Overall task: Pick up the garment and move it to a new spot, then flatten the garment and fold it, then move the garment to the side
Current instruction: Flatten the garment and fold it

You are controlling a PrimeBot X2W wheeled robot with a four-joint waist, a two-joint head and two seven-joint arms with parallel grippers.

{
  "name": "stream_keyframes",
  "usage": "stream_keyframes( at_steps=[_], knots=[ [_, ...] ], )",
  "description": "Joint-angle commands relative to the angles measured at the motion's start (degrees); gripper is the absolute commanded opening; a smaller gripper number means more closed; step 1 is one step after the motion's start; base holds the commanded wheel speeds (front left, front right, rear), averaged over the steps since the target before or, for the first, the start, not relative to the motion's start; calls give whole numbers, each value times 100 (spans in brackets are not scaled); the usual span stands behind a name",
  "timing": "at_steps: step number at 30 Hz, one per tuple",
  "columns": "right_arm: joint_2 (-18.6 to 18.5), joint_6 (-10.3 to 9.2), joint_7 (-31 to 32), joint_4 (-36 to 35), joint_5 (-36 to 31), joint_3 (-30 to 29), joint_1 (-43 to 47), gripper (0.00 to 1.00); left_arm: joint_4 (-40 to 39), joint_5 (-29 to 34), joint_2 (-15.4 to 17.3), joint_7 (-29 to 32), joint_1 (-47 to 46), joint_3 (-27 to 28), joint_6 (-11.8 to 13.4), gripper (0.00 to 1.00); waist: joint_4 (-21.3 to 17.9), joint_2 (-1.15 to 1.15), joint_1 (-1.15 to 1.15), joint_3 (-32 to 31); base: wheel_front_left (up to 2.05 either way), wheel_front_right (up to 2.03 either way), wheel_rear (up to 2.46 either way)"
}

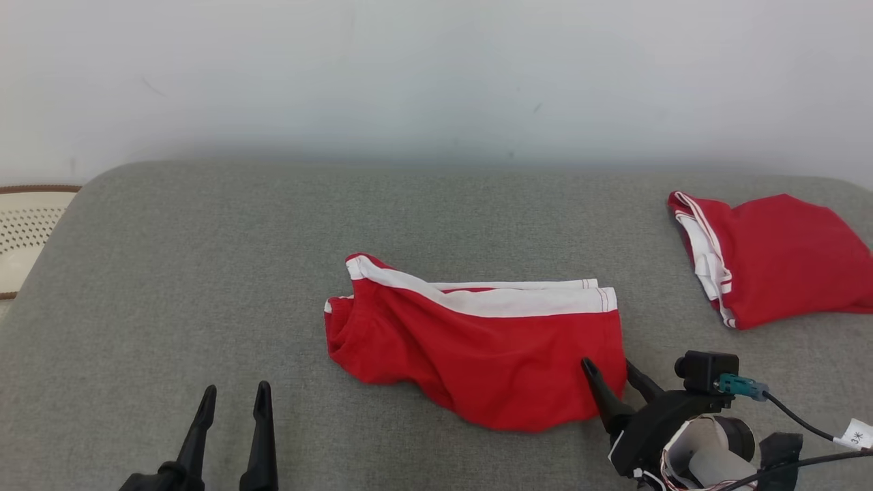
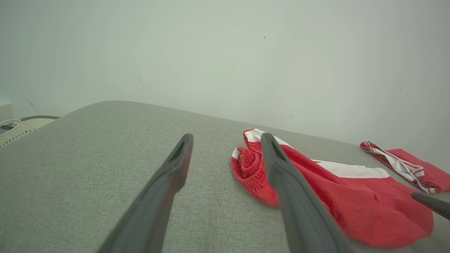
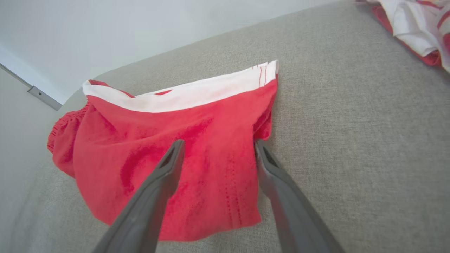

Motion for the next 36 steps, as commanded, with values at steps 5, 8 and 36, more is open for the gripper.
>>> stream_keyframes(
  at_steps=[5,8,36],
  knots=[
    [162,-6,-220,-108,-517,-525,125,100,-79,-37,45,-26,186,134,79,100,-182,0,1,-43,0,0,0],
    [195,-5,-253,-306,-852,-930,219,100,-147,-27,44,-26,288,202,137,100,-280,0,1,-66,0,0,0],
    [970,-5,190,-3748,-4340,-4163,2828,100,-413,523,409,46,822,289,494,100,-651,0,1,-196,0,0,0]
  ],
)
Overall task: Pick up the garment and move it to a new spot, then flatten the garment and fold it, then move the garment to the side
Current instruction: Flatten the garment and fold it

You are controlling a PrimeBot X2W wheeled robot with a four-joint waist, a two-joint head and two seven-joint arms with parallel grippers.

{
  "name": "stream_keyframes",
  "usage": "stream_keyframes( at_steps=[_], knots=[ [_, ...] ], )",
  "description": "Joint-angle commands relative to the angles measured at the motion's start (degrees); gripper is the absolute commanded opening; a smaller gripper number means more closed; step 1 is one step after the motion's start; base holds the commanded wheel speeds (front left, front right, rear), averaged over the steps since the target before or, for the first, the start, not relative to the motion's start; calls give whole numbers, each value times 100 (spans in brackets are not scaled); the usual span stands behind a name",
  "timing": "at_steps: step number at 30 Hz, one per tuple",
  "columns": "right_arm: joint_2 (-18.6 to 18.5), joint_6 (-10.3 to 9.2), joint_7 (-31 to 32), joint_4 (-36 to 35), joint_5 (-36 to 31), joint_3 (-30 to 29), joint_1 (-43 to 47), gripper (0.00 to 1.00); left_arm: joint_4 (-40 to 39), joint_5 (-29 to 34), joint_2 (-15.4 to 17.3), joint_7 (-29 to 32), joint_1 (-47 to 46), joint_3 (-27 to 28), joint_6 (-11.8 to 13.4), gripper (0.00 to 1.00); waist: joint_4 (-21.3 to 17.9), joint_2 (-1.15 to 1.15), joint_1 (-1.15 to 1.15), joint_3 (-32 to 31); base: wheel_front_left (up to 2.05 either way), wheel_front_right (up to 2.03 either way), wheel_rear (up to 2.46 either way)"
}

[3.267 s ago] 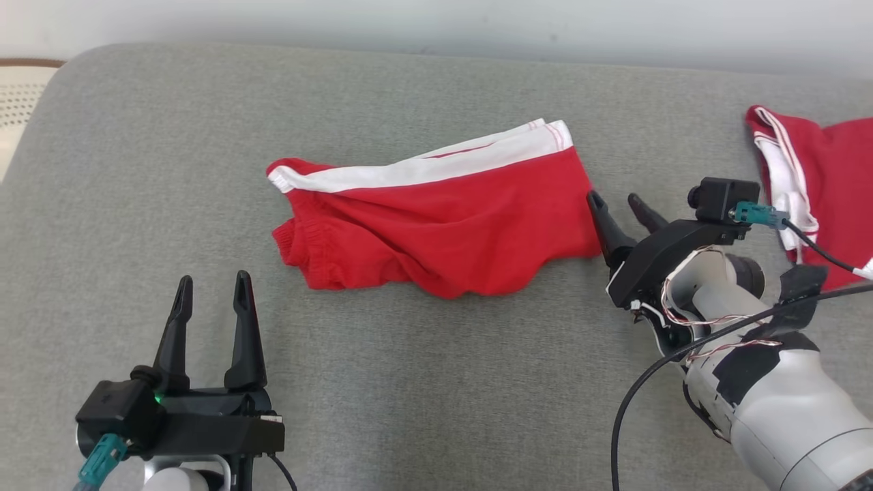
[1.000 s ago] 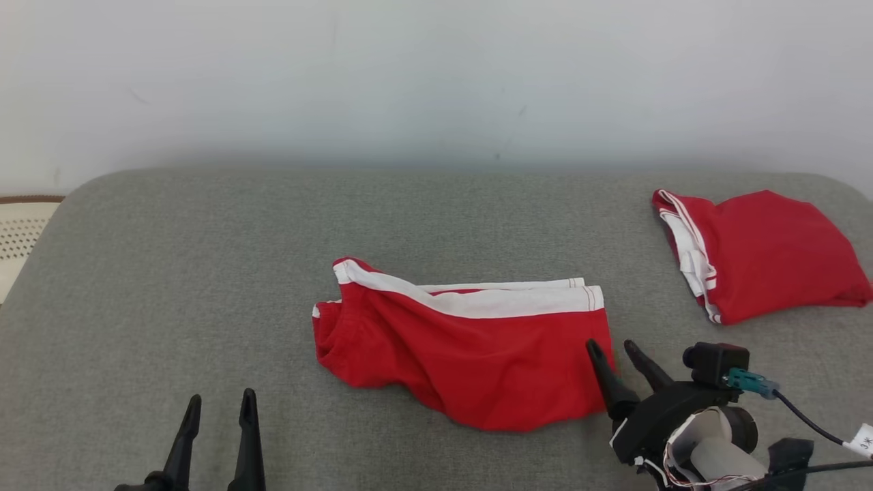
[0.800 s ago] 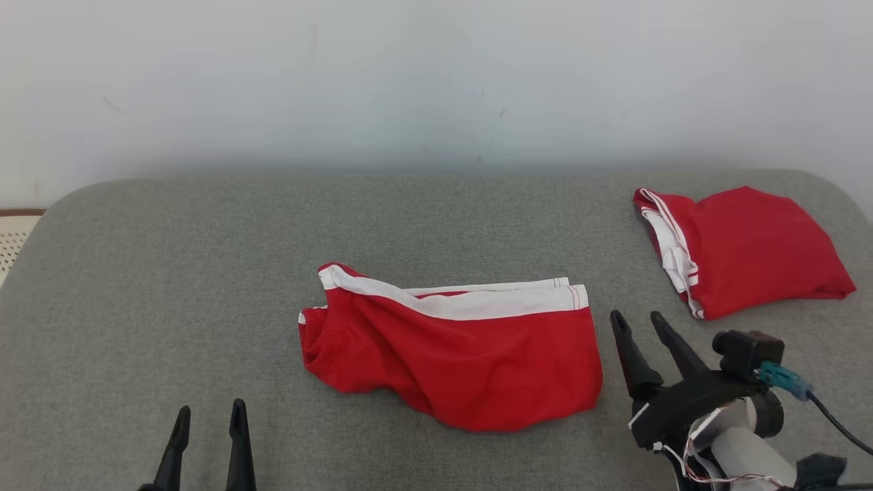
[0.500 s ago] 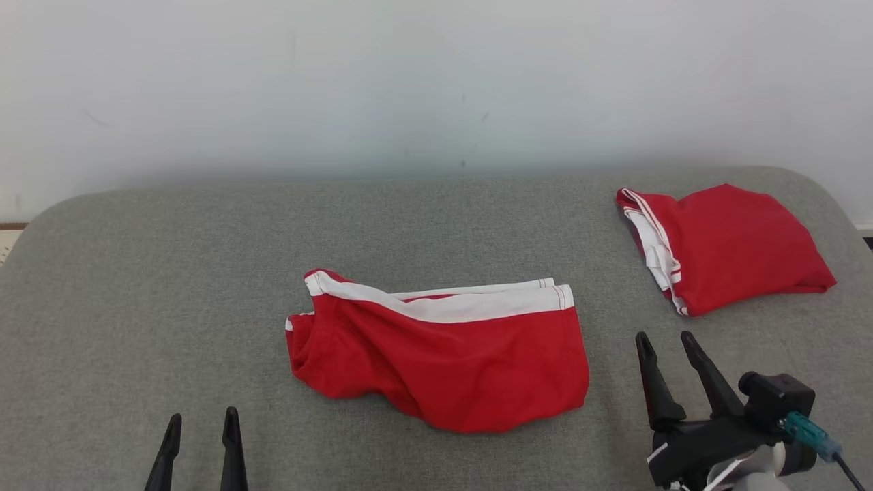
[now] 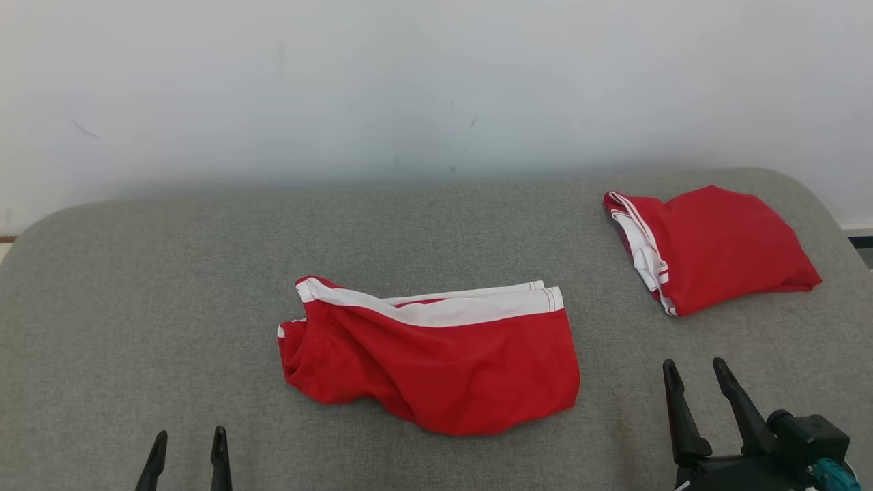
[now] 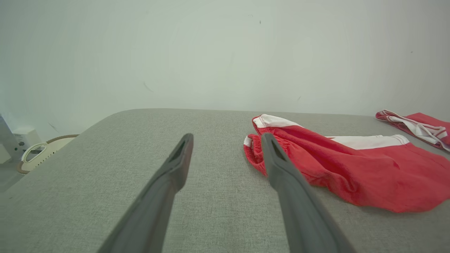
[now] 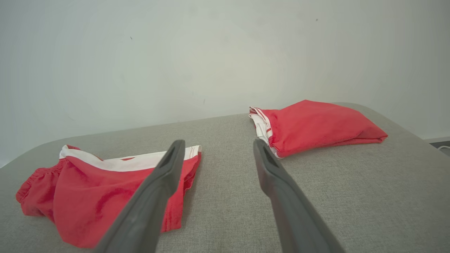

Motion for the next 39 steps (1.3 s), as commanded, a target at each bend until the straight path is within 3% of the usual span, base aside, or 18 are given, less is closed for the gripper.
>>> stream_keyframes(
  at_steps=[1,14,39],
  knots=[
    [50,-7,57,-131,-78,-31,117,100,-27,52,69,17,119,23,30,100,-10,0,0,-8,0,0,0],
    [308,-7,409,-807,-360,-347,561,100,-92,15,178,74,218,73,125,100,-46,0,0,-48,0,0,0],
    [336,-7,424,-792,-351,-363,600,100,-73,-75,265,81,204,6,187,100,-75,0,0,-19,0,0,0]
  ],
)
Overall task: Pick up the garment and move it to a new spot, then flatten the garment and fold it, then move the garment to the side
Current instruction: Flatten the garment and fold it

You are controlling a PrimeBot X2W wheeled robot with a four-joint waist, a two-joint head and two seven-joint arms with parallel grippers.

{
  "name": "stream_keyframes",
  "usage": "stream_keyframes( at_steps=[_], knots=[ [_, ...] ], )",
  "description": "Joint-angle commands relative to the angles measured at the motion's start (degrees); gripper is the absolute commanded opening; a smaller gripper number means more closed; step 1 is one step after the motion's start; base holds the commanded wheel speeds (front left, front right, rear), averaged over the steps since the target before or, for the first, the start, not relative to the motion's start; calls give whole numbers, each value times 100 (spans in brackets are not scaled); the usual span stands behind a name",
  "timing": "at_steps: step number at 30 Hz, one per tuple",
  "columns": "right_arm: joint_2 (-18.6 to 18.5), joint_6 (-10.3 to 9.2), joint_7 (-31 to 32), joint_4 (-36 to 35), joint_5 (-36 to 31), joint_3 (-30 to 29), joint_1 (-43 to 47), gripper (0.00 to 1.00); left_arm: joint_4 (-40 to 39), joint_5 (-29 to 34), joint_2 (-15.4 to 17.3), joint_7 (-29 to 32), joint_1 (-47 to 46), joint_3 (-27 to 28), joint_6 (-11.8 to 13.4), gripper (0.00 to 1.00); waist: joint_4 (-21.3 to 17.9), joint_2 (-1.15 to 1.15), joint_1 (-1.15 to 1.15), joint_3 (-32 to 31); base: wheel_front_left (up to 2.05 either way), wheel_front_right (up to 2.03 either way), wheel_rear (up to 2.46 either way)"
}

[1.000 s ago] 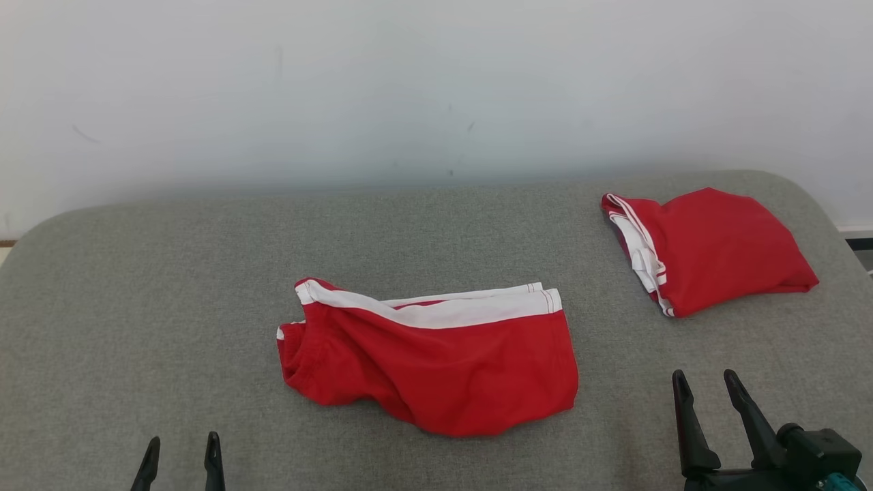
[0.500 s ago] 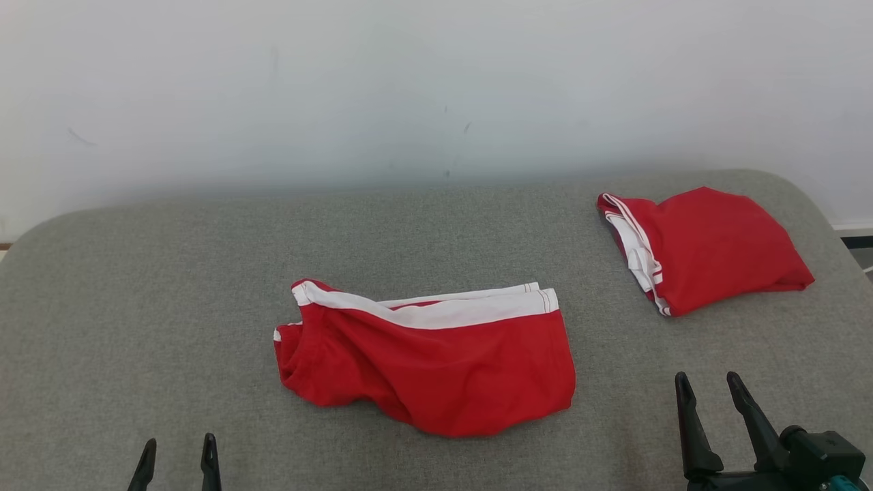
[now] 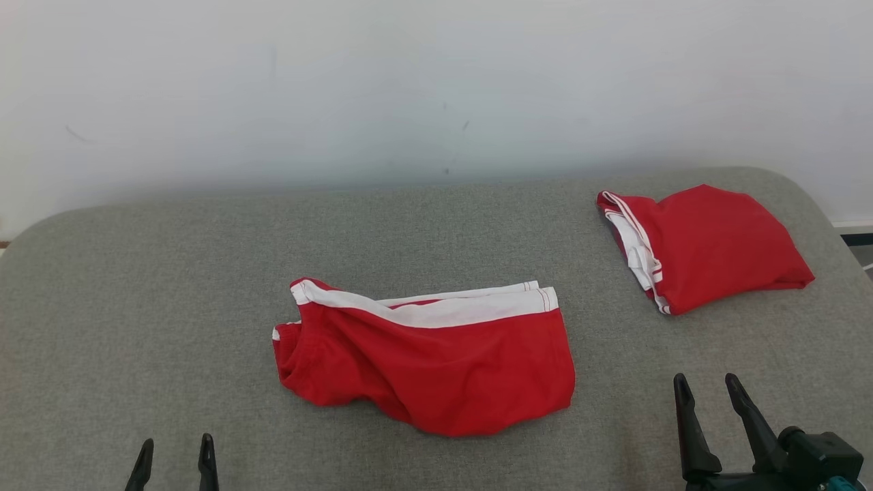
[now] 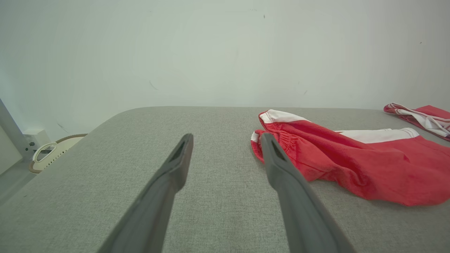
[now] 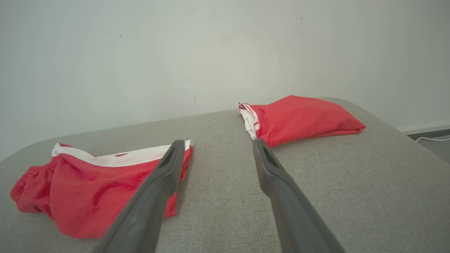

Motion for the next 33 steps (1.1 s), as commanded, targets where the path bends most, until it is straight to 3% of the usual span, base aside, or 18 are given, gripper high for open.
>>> stream_keyframes(
  at_steps=[1,10,16,33],
  knots=[
    [5,-7,1,2,-21,2,59,100,3,-75,39,0,90,3,8,100,-1,0,0,0,0,0,0],
    [5,-7,148,135,98,131,-109,100,-31,-89,39,-4,102,-26,59,100,15,0,0,13,0,0,0],
    [-110,-7,432,616,212,346,-642,100,-13,-86,18,-7,68,-80,61,100,97,0,0,34,0,0,0],
    [-261,-7,705,3272,629,597,-2628,100,92,-81,-11,22,-161,-329,-5,100,698,0,0,247,0,0,0]
  ],
)
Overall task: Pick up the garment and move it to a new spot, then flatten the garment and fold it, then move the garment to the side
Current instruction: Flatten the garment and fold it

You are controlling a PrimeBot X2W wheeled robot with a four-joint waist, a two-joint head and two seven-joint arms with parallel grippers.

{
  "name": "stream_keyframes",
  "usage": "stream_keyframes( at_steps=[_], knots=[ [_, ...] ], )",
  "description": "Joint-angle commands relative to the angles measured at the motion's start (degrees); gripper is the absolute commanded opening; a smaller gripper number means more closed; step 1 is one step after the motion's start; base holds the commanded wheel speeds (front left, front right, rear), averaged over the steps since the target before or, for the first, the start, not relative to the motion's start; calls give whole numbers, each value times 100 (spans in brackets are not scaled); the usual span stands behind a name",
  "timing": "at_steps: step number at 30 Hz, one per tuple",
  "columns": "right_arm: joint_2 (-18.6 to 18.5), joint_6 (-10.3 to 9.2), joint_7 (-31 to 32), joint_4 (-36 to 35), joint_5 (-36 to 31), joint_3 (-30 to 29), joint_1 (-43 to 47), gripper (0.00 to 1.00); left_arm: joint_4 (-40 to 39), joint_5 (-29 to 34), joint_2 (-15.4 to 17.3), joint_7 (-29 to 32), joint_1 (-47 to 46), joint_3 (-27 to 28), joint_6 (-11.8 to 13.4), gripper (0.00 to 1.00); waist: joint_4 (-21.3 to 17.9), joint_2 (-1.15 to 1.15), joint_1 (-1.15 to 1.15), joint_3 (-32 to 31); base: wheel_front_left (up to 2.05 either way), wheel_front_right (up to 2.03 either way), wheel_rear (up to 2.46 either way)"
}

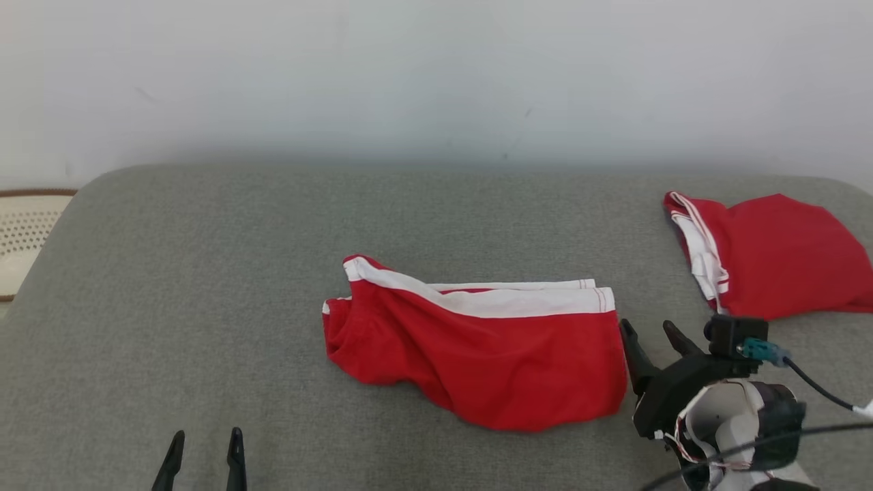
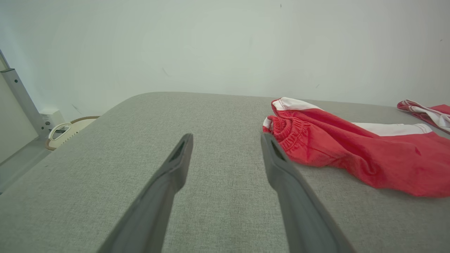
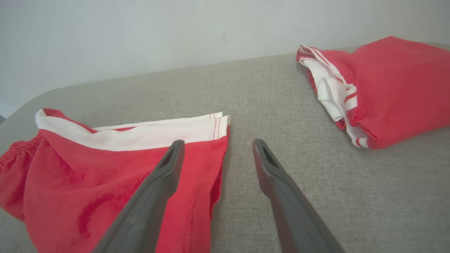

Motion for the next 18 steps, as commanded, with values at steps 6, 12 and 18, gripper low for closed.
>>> stream_keyframes(
  at_steps=[6,12,18],
  knots=[
    [-22,-6,9,1138,88,87,-675,100,76,20,-25,-22,-177,-110,-44,100,311,0,0,253,0,0,0],
    [-54,-7,-77,2108,177,101,-1228,100,163,5,-46,-59,-353,-194,-88,100,486,0,0,470,0,0,0],
    [9,-7,-120,2773,337,213,-1627,100,253,-20,-59,-99,-485,-217,-113,100,571,0,0,620,0,0,0]
  ],
)
